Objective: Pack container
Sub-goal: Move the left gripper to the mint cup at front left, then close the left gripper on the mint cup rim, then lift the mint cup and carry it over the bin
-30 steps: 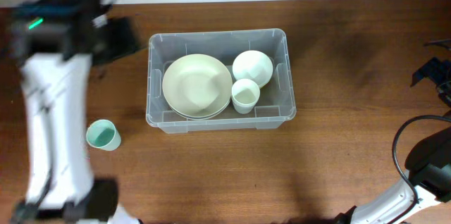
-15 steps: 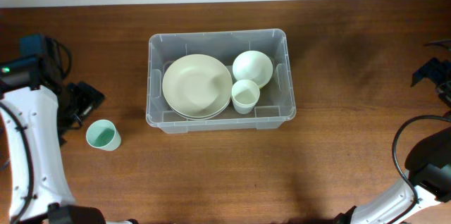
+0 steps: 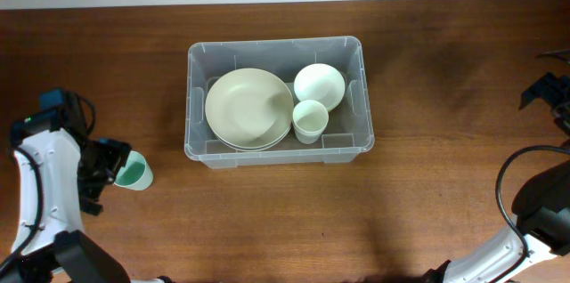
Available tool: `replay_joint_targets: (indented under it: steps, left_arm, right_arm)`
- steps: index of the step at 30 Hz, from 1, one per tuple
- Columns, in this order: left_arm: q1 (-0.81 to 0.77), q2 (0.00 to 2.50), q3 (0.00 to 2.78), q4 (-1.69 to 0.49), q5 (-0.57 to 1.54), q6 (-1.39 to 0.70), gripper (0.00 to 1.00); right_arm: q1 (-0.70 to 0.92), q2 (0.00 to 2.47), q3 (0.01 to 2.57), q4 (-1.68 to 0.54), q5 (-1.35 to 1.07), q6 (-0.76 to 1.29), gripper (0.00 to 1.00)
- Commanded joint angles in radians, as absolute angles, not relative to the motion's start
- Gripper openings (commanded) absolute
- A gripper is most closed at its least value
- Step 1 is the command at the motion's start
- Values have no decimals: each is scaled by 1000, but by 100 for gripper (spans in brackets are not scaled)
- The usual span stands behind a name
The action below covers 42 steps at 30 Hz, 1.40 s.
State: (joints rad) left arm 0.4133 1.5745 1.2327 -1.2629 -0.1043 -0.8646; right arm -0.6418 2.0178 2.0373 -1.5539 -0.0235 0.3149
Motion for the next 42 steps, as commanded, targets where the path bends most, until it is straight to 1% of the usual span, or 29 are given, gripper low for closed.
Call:
replay_joint_targets:
  steps: [1,15,17,19,20,22,24,26,27,28,29,30,35,37,40,42]
  left_arm:
    - [440,1571,1196,-1232,-101,-889,99]
    - [442,1571,1027,-1042,-101,-862,99]
    - [442,1571,1007,-1019,-100,-863,97]
    - [442,1571,999,-1007,-97,-863,89]
    - [442,1571,998,-1004,-98,-863,79]
    - [442,1571,998,-997,-97,-863,65]
    - [442,1571,998,-990,-97,-863,45]
    - [442,1571,998,-981,-97,-863,29]
    - [442,1571,998,-977,-97,-863,19]
    - [442,1571,998,-975,-97,-863,11]
    - [442,1571,998,-972,-97,-863,5]
    - [442,1571,998,-971,-97,-863,1]
    - [442,1571,999,-958,-98,-863,0]
    - [442,1568,1018,-950,-97,-863,1]
    - [442,1549,1122,-960,-81,-825,1]
    - [440,1528,1227,-958,1,-731,1]
  right_arm:
    - [-642,1994,2035,-1553,-15,322,99]
    - [-642,1994,2035,-1552,-15,322,99]
    - [-642,1994,2035,-1552,-15,323,99]
    - [-642,1994,2035,-1552,-15,322,99]
    - [-642,1994,2035,-1553,-15,322,99]
    - [-642,1994,2035,-1552,-15,322,99]
    - [-642,1994,2035,-1552,-15,322,99]
    - [-642,1994,2035,-1552,-15,322,99]
    - [-642,1994,2035,-1552,-15,322,99]
    - [-642,1994,2035,-1552,-15,322,99]
    - [-642,1994,2035,-1552,-15,323,99]
    - [-642,1994,2035,-1552,-15,323,99]
    - [-642,1994,2035,-1552,-15,322,99]
    - [-642,1994,2035,-1552,-15,322,99]
    - [-642,1994,2035,-1552,-15,322,99]
    - [-642,1994,2035,-1552,-15,322,99]
